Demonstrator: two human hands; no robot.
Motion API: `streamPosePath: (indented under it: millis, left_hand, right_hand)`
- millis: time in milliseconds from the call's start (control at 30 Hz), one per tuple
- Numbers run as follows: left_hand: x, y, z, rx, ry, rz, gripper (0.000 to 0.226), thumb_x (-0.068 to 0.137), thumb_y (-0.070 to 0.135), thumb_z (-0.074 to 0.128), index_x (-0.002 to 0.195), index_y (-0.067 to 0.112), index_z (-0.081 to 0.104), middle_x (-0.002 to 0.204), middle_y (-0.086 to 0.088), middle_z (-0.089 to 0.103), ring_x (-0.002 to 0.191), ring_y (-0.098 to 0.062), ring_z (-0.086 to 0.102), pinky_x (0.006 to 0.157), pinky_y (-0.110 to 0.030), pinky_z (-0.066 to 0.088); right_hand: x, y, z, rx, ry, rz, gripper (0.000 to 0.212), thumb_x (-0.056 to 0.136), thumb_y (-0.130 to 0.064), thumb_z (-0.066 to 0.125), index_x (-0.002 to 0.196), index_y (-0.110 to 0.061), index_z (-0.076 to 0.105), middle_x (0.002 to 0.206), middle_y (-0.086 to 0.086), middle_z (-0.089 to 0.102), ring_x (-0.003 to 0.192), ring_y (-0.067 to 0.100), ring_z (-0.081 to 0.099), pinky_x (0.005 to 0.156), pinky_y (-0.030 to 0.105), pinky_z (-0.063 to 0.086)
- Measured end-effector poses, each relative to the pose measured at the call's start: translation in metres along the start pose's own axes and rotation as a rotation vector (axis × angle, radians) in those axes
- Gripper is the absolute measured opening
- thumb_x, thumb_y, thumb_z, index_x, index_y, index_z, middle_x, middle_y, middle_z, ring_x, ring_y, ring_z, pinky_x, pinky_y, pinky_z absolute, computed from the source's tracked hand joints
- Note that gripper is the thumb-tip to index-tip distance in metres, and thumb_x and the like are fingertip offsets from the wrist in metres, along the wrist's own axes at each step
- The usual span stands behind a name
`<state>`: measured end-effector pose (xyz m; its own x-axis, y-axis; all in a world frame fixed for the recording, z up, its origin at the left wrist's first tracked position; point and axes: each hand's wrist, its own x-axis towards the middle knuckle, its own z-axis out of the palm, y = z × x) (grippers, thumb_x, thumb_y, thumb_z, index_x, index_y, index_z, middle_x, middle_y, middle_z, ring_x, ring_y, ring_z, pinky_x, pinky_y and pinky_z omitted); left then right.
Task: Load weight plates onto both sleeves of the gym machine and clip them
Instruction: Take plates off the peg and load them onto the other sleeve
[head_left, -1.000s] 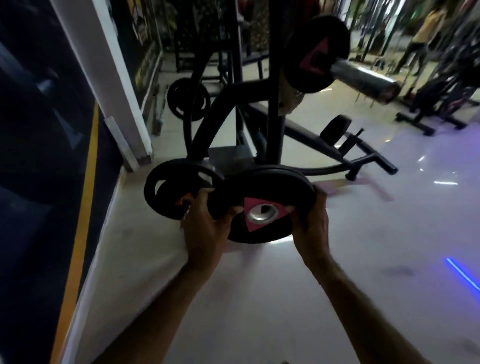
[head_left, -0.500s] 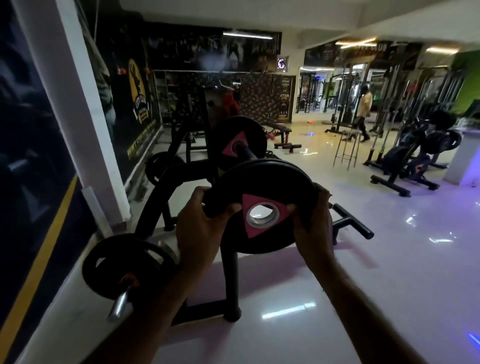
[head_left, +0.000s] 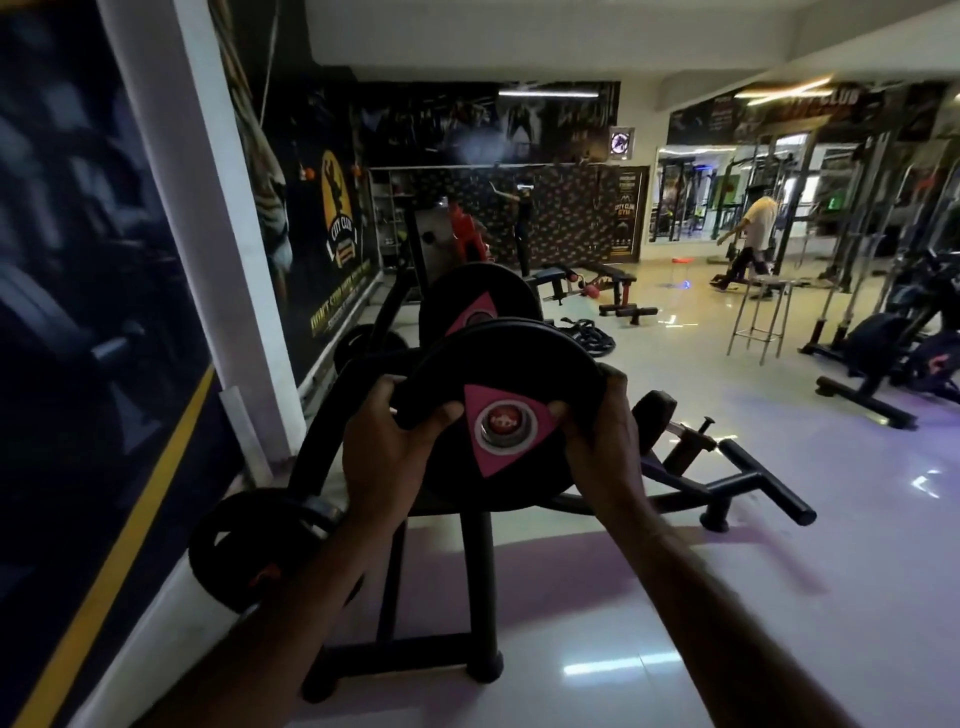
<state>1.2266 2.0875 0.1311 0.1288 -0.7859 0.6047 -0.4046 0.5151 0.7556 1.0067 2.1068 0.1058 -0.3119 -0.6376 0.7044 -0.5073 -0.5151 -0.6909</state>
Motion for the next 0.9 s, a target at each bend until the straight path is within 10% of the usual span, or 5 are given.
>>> streamPosePath:
  millis: [300,500,900]
  left_hand:
    - [0.042,0.001,0.021,0.039,-0.052,0.088,0.088,0.071,0.077,0.06,0.137,0.02,0.057,0.124,0.006,0.069,0.113,0.002,0.059,0.092,-0.023,0.05]
    - [0.09,-0.006,0.045,0.046,-0.112,0.045,0.099,0.066,0.066,0.063,0.147,0.01,0.048,0.14,-0.009,0.06,0.131,-0.019,0.055,0.086,0.0,0.031]
    - [0.194,-0.069,0.11,0.094,-0.086,-0.026,0.074,0.077,0.032,0.083,0.143,0.012,0.054,0.128,-0.008,0.069,0.121,-0.022,0.063,0.09,-0.017,0.041]
  right_hand:
    - [0.043,0.015,0.022,-0.067,-0.028,0.019,0.046,0.093,-0.009,0.065,0.134,-0.006,0.043,0.121,0.003,0.046,0.115,0.021,0.052,0.088,0.016,0.045]
    - [0.091,0.043,0.041,-0.063,-0.102,-0.03,0.063,0.089,-0.005,0.067,0.146,-0.017,0.041,0.137,0.006,0.053,0.128,0.023,0.053,0.103,0.045,0.052]
    - [0.176,0.099,0.098,-0.145,-0.035,-0.037,0.06,0.089,-0.017,0.063,0.146,-0.015,0.045,0.135,0.009,0.061,0.122,0.026,0.06,0.098,0.043,0.054]
